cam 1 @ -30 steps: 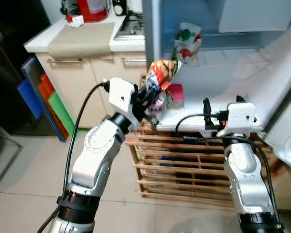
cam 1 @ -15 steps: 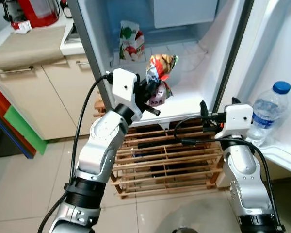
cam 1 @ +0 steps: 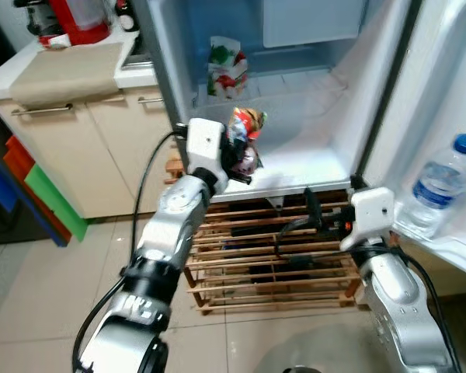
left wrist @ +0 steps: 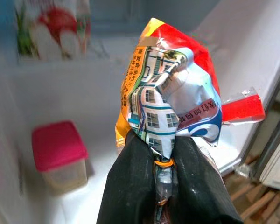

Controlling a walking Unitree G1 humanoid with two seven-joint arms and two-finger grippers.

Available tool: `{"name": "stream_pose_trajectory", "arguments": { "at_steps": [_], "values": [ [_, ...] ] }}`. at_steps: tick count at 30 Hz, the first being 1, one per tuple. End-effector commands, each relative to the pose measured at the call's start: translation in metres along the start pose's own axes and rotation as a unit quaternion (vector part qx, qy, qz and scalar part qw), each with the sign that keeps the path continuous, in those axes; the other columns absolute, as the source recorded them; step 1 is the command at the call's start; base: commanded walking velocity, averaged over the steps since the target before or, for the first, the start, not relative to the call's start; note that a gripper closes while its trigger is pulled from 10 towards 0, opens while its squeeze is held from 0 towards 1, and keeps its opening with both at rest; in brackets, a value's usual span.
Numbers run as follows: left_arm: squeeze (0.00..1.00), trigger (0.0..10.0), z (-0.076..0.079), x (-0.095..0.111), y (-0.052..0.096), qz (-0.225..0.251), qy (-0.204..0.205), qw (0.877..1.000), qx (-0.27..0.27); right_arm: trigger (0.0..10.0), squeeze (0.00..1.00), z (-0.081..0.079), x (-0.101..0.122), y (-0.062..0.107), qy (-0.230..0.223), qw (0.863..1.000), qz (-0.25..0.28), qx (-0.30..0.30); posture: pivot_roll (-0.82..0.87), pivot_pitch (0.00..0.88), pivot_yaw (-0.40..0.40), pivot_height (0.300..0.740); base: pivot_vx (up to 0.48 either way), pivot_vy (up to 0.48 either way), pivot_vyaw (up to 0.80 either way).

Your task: Restocking fridge

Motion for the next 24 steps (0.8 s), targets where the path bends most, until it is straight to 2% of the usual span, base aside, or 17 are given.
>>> {"name": "stream_pose_trajectory", "arguments": {
  "at_steps": [1, 5, 7, 8, 10, 17, 24],
  "values": [
    [0.00, 10.0, 0.006, 0.002, -0.009, 0.002, -0.012, 1.000, -0.018, 10.0, 0.00, 0.007, 0.004, 0.005, -0.007, 1.000, 0.003, -0.017, -0.23, 0.006, 0.112, 0.740, 0.000, 0.000, 0.00],
    [0.00, 10.0, 0.012, -0.003, -0.014, -0.006, -0.013, 1.000, -0.025, 10.0, 0.00, 0.010, 0.004, 0.009, -0.009, 1.000, 0.000, -0.030, -0.24, 0.023, 0.116, 0.740, 0.000, 0.000, 0.00],
    [0.00, 10.0, 0.019, -0.004, -0.019, -0.007, -0.019, 0.999, -0.033, 10.0, 0.00, 0.009, 0.004, 0.019, -0.007, 0.999, -0.005, -0.040, -0.26, 0.064, 0.127, 0.740, 0.000, 0.000, 0.00],
    [0.00, 10.0, 0.019, -0.004, -0.019, -0.007, -0.019, 0.999, -0.033, 10.0, 0.00, 0.009, 0.004, 0.019, -0.007, 0.999, -0.005, -0.040, -0.26, 0.064, 0.127, 0.740, 0.000, 0.000, 0.00],
    [0.00, 10.0, 0.021, -0.001, -0.025, -0.001, -0.033, 0.999, -0.032, 10.0, 0.00, 0.007, 0.003, 0.030, -0.007, 0.999, -0.011, -0.051, -0.28, 0.096, 0.140, 0.740, 0.000, 0.000, 0.00],
    [0.00, 10.0, 0.009, 0.011, -0.028, 0.022, -0.039, 0.999, -0.013, 10.0, 0.00, 0.006, 0.005, 0.055, -0.006, 0.997, -0.021, -0.075, -0.31, 0.156, 0.159, 0.740, 0.415, 0.000, 0.00],
    [0.00, 10.0, 0.016, 0.008, -0.029, 0.024, -0.037, 0.999, -0.027, 10.0, 0.00, -0.001, 0.003, 0.074, -0.008, 0.996, -0.046, -0.072, -0.34, 0.206, 0.152, 0.740, 0.469, 0.000, 0.00]
  ]
}}
Point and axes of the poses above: a point about 5 cm out from each wrist's last joint towards the gripper, its own y axis pointing back from the gripper into the wrist, its own x axis along the axis of the wrist's last joint, z = x × y, the point moved 5 cm from there along -y, pointing out of the wrist towards the gripper, and after that the axes turned 4 degrees about -y, right-handed, at the moved point
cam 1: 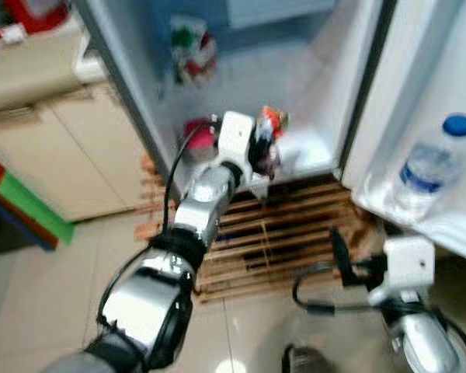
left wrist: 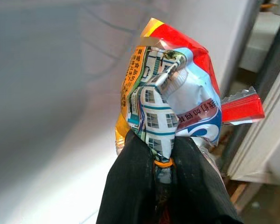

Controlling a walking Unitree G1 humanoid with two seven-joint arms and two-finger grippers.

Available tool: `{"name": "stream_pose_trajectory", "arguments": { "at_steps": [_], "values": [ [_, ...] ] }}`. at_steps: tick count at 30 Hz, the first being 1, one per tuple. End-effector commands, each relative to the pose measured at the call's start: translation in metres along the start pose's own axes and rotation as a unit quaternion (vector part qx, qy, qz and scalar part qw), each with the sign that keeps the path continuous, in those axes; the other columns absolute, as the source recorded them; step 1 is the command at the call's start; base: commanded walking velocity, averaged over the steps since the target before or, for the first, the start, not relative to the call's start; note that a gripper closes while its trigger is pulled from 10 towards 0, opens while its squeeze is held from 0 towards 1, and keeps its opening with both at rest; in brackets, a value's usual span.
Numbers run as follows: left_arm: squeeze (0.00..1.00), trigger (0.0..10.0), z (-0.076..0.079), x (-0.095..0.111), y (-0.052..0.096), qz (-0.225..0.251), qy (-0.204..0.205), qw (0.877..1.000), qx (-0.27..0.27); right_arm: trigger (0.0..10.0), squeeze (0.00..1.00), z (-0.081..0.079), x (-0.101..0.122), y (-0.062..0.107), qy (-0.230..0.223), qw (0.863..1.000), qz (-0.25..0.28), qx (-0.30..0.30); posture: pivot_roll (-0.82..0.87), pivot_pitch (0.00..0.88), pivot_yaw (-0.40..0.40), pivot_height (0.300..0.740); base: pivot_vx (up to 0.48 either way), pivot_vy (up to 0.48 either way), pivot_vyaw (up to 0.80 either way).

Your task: Restocking fridge

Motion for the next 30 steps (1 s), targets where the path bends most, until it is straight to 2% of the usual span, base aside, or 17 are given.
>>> {"name": "stream_pose_trajectory", "arguments": {
  "at_steps": [1, 4, 8, 12, 17, 24, 25, 26, 27, 28, 29, 30],
  "values": [
    [0.00, 10.0, -0.014, 0.002, 0.002, 0.004, -0.007, 1.000, 0.017, 10.0, 0.00, -0.010, 0.006, 0.003, -0.006, 1.000, 0.004, 0.017, -0.34, 0.211, 0.151, 0.740, 0.469, 0.000, 0.00],
    [0.00, 10.0, -0.018, 0.001, 0.003, 0.002, 0.002, 1.000, 0.030, 10.0, 0.00, -0.011, 0.003, 0.009, -0.009, 1.000, -0.007, 0.020, -0.34, 0.220, 0.151, 0.740, 0.389, 0.000, 0.00],
    [0.00, 10.0, -0.018, 0.001, 0.003, 0.003, 0.001, 0.999, 0.034, 10.0, 0.00, -0.003, -0.003, 0.014, -0.035, 0.999, -0.020, -0.003, -0.34, 0.224, 0.146, 0.740, 0.000, 0.000, 0.00],
    [0.00, 10.0, -0.016, -0.002, 0.003, -0.001, 0.001, 1.000, 0.031, 10.0, 0.00, -0.002, -0.001, 0.014, -0.034, 0.999, -0.022, -0.001, -0.34, 0.230, 0.142, 0.740, 0.000, 0.000, 0.00],
    [0.00, 10.0, -0.010, -0.007, -0.002, -0.030, -0.027, 0.999, 0.019, 10.0, 0.00, -0.006, -0.002, 0.023, -0.035, 0.999, -0.033, 0.009, -0.33, 0.274, 0.140, 0.740, 0.000, 0.000, 0.00],
    [0.00, 10.0, -0.008, -0.005, -0.006, -0.043, -0.057, 0.997, 0.019, 10.0, 0.00, -0.012, -0.005, 0.029, -0.038, 0.998, -0.043, 0.014, -0.33, 0.287, 0.148, 0.740, 0.000, 0.000, 0.00],
    [0.00, 10.0, -0.007, -0.003, -0.008, -0.046, -0.079, 0.996, 0.015, 10.0, 0.00, -0.013, -0.004, 0.030, -0.038, 0.998, -0.043, 0.014, -0.34, 0.298, 0.152, 0.740, 0.000, 0.000, 0.00],
    [0.00, 10.0, -0.007, -0.003, -0.008, -0.046, -0.079, 0.996, 0.015, 10.0, 0.00, -0.013, -0.004, 0.030, -0.038, 0.998, -0.043, 0.014, -0.34, 0.298, 0.152, 0.740, 0.000, 0.000, 0.00],
    [0.00, 10.0, -0.004, -0.002, -0.010, -0.055, -0.119, 0.991, 0.008, 10.0, 0.00, -0.013, -0.003, 0.032, -0.038, 0.998, -0.045, 0.013, -0.34, 0.312, 0.154, 0.740, 0.000, 0.000, 0.00],
    [0.00, 10.0, -0.004, -0.002, -0.010, -0.055, -0.119, 0.991, 0.008, 10.0, 0.00, -0.013, -0.003, 0.032, -0.038, 0.998, -0.045, 0.013, -0.34, 0.312, 0.154, 0.740, 0.000, 0.000, 0.00],
    [0.00, 10.0, 0.000, -0.001, -0.012, -0.060, -0.166, 0.984, -0.002, 10.0, 0.00, -0.013, -0.003, 0.037, -0.038, 0.998, -0.049, 0.011, -0.35, 0.323, 0.153, 0.740, 0.000, 0.000, 0.00],
    [0.00, 10.0, 0.000, -0.001, -0.012, -0.060, -0.166, 0.984, -0.002, 10.0, 0.00, -0.013, -0.003, 0.037, -0.038, 0.998, -0.049, 0.011, -0.35, 0.323, 0.153, 0.740, 0.000, 0.000, 0.00]
  ]
}}
Point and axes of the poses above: a point about 5 cm out from each wrist's last joint towards the gripper, its own y axis pointing back from the gripper into the wrist, its own x axis along the axis of the wrist's last joint, z = x × y, the point moved 5 cm from there along -y, pointing out of the wrist towards the gripper, and after that the axes turned 4 degrees about -y, right-handed, at the moved point
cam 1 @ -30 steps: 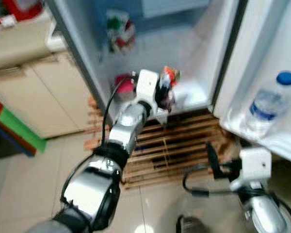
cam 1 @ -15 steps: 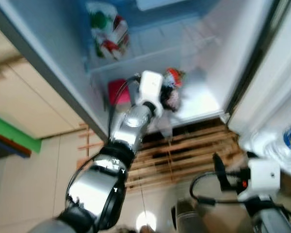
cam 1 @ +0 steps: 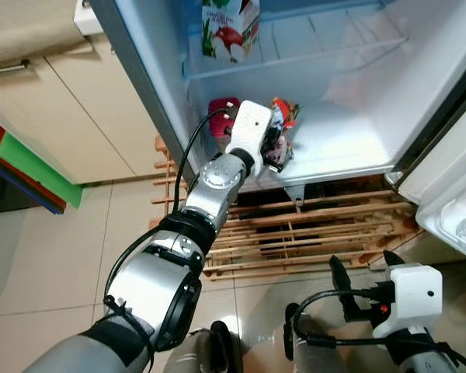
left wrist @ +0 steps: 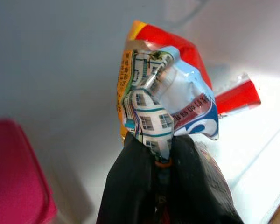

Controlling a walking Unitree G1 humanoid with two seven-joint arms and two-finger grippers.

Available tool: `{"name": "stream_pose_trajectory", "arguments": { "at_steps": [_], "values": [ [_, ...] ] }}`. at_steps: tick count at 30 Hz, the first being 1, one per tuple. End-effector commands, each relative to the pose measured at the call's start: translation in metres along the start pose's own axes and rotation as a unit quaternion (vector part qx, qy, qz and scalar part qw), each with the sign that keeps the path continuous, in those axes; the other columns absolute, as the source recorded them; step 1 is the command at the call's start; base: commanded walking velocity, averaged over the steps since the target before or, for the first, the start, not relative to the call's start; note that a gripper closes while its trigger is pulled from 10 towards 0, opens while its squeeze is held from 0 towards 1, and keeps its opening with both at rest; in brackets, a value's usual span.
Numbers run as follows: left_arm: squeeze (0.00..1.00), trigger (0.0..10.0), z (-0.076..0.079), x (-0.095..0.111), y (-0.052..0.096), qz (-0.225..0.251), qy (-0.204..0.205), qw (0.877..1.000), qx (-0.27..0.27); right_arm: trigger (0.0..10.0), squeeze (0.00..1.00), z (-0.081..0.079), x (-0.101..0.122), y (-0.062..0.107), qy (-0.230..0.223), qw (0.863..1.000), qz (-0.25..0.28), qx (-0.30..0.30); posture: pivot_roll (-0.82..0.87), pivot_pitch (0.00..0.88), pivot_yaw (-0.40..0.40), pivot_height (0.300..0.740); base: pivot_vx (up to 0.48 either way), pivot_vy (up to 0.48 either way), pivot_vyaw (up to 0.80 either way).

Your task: Restocking fridge

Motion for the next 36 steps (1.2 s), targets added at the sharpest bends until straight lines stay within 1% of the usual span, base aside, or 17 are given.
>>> {"name": "stream_pose_trajectory", "arguments": {
  "at_steps": [1, 5, 7, 11, 13, 14, 16, 17, 18, 20, 23, 27, 28, 29, 30, 35, 36],
  "values": [
    [0.00, 10.0, 0.002, -0.024, 0.005, -0.046, -0.018, 0.999, -0.004, 10.0, 0.00, -0.003, 0.000, 0.003, -0.002, 1.000, -0.006, 0.002, -0.35, 0.323, 0.153, 0.740, 0.000, 0.000, 0.00],
    [0.00, 10.0, -0.002, -0.013, 0.002, -0.033, -0.065, 0.997, 0.000, 10.0, 0.00, -0.003, -0.001, 0.007, -0.002, 1.000, -0.010, 0.001, -0.36, 0.341, 0.156, 0.740, 0.000, 0.000, 0.00],
    [0.00, 10.0, -0.013, 0.017, -0.005, 0.007, -0.185, 0.983, 0.018, 10.0, 0.00, -0.004, -0.003, 0.014, -0.002, 1.000, -0.019, -0.003, -0.36, 0.351, 0.161, 0.740, 0.000, 0.000, 0.00],
    [0.00, 10.0, -0.013, 0.027, -0.006, 0.022, -0.262, 0.965, 0.022, 10.0, 0.00, -0.005, -0.004, 0.017, -0.003, 1.000, -0.022, -0.005, -0.36, 0.353, 0.162, 0.740, 0.000, 0.000, 0.00],
    [0.00, 10.0, -0.004, 0.038, -0.008, 0.052, -0.352, 0.934, 0.010, 10.0, 0.00, -0.006, -0.005, 0.018, -0.003, 1.000, -0.025, -0.006, -0.37, 0.358, 0.166, 0.740, 0.000, 0.000, 0.00],
    [0.00, 10.0, -0.004, 0.038, -0.008, 0.052, -0.352, 0.934, 0.010, 10.0, 0.00, -0.006, -0.005, 0.018, -0.003, 1.000, -0.025, -0.006, -0.37, 0.358, 0.166, 0.740, 0.000, 0.000, 0.00],
    [0.00, 10.0, 0.023, 0.051, -0.008, 0.112, -0.450, 0.886, -0.030, 10.0, 0.00, -0.006, -0.005, 0.020, -0.003, 1.000, -0.028, -0.010, -0.37, 0.359, 0.168, 0.740, 0.000, 0.000, 0.00],
    [0.00, 10.0, 0.023, 0.051, -0.008, 0.112, -0.450, 0.886, -0.030, 10.0, 0.00, -0.006, -0.005, 0.020, -0.003, 1.000, -0.028, -0.010, -0.37, 0.359, 0.168, 0.740, 0.000, 0.000, 0.00],
    [0.00, 10.0, 0.046, 0.053, -0.005, 0.149, -0.487, 0.858, -0.068, 10.0, 0.00, -0.006, -0.006, 0.021, -0.003, 0.999, -0.030, -0.011, -0.37, 0.358, 0.171, 0.740, 0.000, 0.000, 0.00],
    [0.00, 10.0, 0.053, 0.053, -0.004, 0.161, -0.499, 0.848, -0.079, 10.0, 0.00, -0.006, -0.006, 0.021, -0.003, 0.999, -0.030, -0.012, -0.37, 0.358, 0.171, 0.740, 0.000, 0.000, 0.00],
    [0.00, 10.0, 0.081, 0.039, 0.003, 0.181, -0.535, 0.816, -0.126, 10.0, 0.00, -0.007, -0.006, 0.022, -0.003, 0.999, -0.031, -0.014, -0.37, 0.355, 0.172, 0.740, 0.000, 0.000, 0.00],
    [0.00, 10.0, 0.102, -0.020, 0.011, 0.097, -0.560, 0.808, -0.155, 10.0, 0.00, -0.009, -0.009, 0.019, -0.003, 0.999, -0.033, -0.007, -0.36, 0.343, 0.174, 0.740, 0.000, 0.000, 0.00],
    [0.00, 10.0, 0.100, -0.027, 0.010, 0.069, -0.546, 0.822, -0.143, 10.0, 0.00, -0.010, -0.009, 0.018, -0.003, 0.999, -0.032, -0.005, -0.36, 0.341, 0.174, 0.740, 0.000, 0.000, 0.00],
    [0.00, 10.0, 0.098, -0.031, 0.010, 0.052, -0.536, 0.832, -0.134, 10.0, 0.00, -0.010, -0.009, 0.018, -0.003, 0.999, -0.031, -0.005, -0.36, 0.338, 0.174, 0.740, 0.000, 0.000, 0.00],
    [0.00, 10.0, 0.088, -0.023, 0.004, 0.036, -0.506, 0.857, -0.094, 10.0, 0.00, -0.010, -0.008, 0.017, -0.003, 1.000, -0.029, -0.006, -0.36, 0.338, 0.174, 0.740, 0.000, 0.000, 0.00],
    [0.00, 10.0, 0.076, -0.014, -0.003, 0.021, -0.493, 0.868, -0.055, 10.0, 0.00, -0.010, -0.008, 0.016, -0.002, 1.000, -0.028, -0.007, -0.36, 0.329, 0.174, 0.740, 0.000, 0.000, 0.00],
    [0.00, 10.0, 0.064, -0.006, -0.007, 0.010, -0.487, 0.873, -0.025, 10.0, 0.00, -0.010, -0.009, 0.017, -0.002, 1.000, -0.028, -0.007, -0.37, 0.324, 0.171, 0.740, 0.000, 0.000, 0.00]
  ]
}}
Point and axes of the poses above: a point about 5 cm out from each wrist's last joint towards the gripper, its own y axis pointing back from the gripper into the wrist, its own x axis along the axis of the wrist's last joint, z = x × y, the point moved 5 cm from there along -y, pointing out of the wrist towards the gripper, and after that the axes turned 4 degrees about -y, right-handed, at the moved point
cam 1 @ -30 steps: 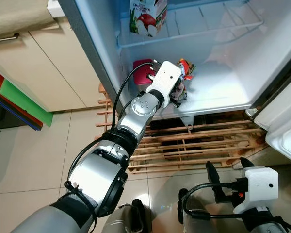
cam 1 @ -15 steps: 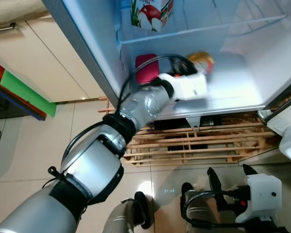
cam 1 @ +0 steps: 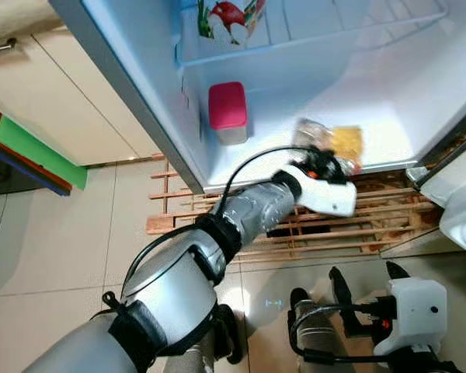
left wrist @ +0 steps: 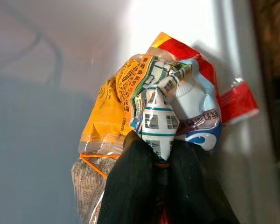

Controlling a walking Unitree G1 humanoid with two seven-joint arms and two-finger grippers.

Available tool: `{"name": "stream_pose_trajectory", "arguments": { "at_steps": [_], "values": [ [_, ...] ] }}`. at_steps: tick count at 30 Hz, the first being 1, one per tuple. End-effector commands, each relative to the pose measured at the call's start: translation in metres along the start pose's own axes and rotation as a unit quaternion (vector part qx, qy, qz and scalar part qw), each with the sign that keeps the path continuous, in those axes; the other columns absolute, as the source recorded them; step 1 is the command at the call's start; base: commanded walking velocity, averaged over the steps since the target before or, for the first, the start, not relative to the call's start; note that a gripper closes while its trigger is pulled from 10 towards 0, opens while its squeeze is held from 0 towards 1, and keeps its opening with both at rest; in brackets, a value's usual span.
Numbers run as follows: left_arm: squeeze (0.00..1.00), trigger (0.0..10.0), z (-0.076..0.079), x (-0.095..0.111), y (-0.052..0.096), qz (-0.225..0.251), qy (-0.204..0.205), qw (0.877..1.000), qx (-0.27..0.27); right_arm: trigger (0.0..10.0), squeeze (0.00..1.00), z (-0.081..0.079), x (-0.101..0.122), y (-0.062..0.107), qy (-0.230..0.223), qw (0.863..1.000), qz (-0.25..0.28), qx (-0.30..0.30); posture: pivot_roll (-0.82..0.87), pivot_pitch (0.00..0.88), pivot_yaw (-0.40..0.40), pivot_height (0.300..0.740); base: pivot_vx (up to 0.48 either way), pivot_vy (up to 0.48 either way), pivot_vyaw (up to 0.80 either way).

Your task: Restocking fridge

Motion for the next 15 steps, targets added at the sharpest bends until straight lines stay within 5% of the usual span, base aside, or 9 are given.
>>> {"name": "stream_pose_trajectory", "arguments": {
  "at_steps": [1, 4, 13, 14, 15],
  "values": [
    [0.00, 10.0, 0.004, -0.011, 0.001, -0.039, 0.018, 0.999, -0.001, 10.0, 0.00, -0.002, -0.006, 0.003, -0.004, 1.000, -0.013, -0.001, -0.37, 0.324, 0.171, 0.740, 0.000, 0.000, 0.00],
    [0.00, 10.0, -0.014, -0.023, -0.001, -0.066, 0.018, 0.997, 0.027, 10.0, 0.00, -0.002, -0.006, 0.002, -0.002, 1.000, -0.012, -0.001, -0.37, 0.317, 0.170, 0.740, 0.000, 0.000, 0.00],
    [0.00, 10.0, -0.035, -0.044, 0.001, -0.098, 0.014, 0.994, 0.047, 10.0, 0.00, -0.001, -0.005, -0.001, 0.000, 1.000, -0.008, 0.000, -0.37, 0.309, 0.167, 0.740, 0.000, 0.000, 0.00],
    [0.14, 10.0, -0.036, -0.045, 0.001, -0.098, 0.010, 0.994, 0.046, 10.0, 0.00, -0.001, -0.005, -0.001, 0.000, 1.000, -0.008, -0.001, -0.37, 0.309, 0.167, 0.740, 0.000, 0.000, 0.00],
    [0.82, 10.0, -0.037, -0.046, 0.001, -0.099, 0.008, 0.994, 0.045, 10.0, 0.00, -0.001, -0.005, -0.001, 0.000, 1.000, -0.008, -0.001, -0.37, 0.309, 0.167, 0.740, 0.000, 0.000, 0.00]
  ]
}}
Point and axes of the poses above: a point about 5 cm out from each wrist's last joint towards the gripper, its own y axis pointing back from the gripper into the wrist, its own x axis along the axis of the wrist's last joint, z = x × y, the point moved 5 cm from there along -y, pointing out of the wrist towards the gripper, and after that the axes turned 4 degrees about -y, right-handed, at the moved point
